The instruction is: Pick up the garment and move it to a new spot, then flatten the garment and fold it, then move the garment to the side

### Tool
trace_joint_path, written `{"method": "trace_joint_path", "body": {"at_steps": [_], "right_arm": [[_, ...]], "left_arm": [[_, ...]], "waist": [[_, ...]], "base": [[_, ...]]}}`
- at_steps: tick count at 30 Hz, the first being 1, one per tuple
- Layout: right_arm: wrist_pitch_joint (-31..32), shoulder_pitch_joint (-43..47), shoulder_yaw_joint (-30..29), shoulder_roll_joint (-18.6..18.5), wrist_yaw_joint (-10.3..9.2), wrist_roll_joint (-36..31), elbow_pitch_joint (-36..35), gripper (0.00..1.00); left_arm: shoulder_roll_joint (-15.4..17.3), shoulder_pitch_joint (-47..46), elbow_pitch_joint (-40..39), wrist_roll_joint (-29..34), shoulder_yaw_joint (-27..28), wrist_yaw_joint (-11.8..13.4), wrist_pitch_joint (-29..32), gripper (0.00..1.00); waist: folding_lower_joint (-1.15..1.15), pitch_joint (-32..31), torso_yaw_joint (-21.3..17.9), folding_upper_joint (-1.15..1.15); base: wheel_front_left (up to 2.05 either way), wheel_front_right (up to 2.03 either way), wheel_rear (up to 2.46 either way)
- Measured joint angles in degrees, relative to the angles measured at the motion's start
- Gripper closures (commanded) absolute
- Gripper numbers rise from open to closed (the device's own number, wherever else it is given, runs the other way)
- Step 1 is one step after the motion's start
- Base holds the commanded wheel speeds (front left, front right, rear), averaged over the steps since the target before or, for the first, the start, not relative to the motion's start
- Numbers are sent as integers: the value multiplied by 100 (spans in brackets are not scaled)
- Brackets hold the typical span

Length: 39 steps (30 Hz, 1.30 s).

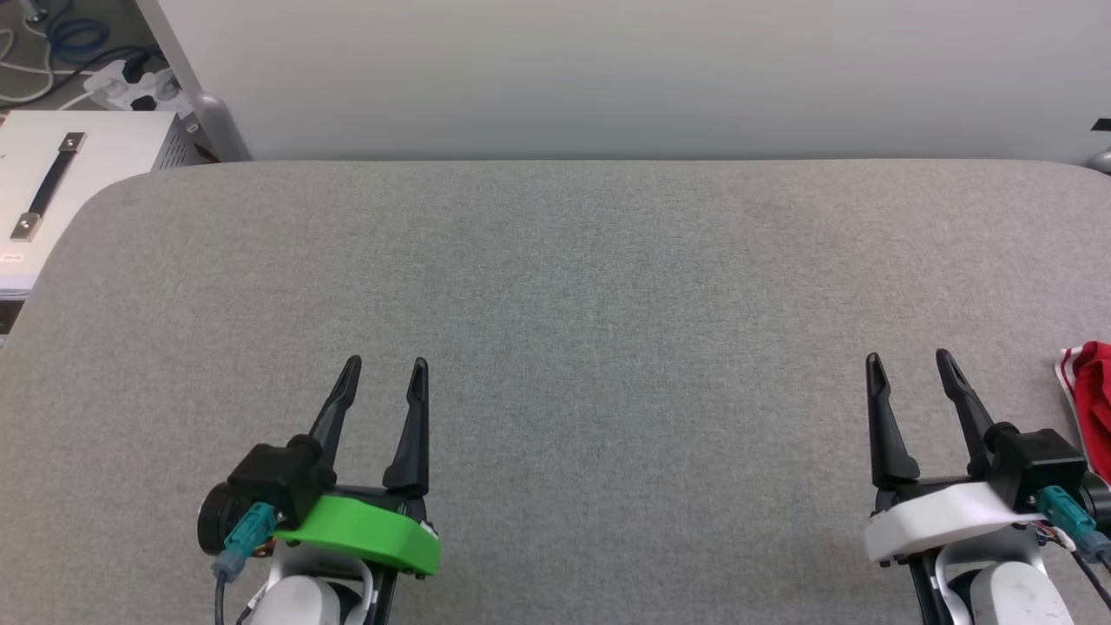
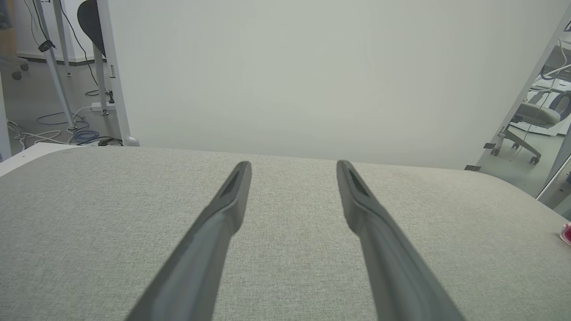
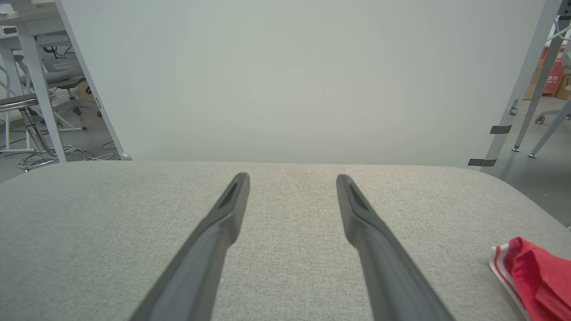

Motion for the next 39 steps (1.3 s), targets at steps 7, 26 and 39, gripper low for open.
{"method": "trace_joint_path", "body": {"at_steps": [7,26,39], "right_arm": [[-41,0,23,9,0,-48,25,0],[18,-2,26,8,0,21,53,100],[162,-1,45,8,0,3,-4,100]], "left_arm": [[0,7,-37,44,0,9,0,0],[19,5,-59,-256,25,21,62,100],[19,5,-108,-122,66,90,220,100]], "waist": [[0,11,-13,0],[0,10,-50,0],[0,-28,-65,0]], "base": [[0,0,0],[0,0,0],[0,0,0]]}}
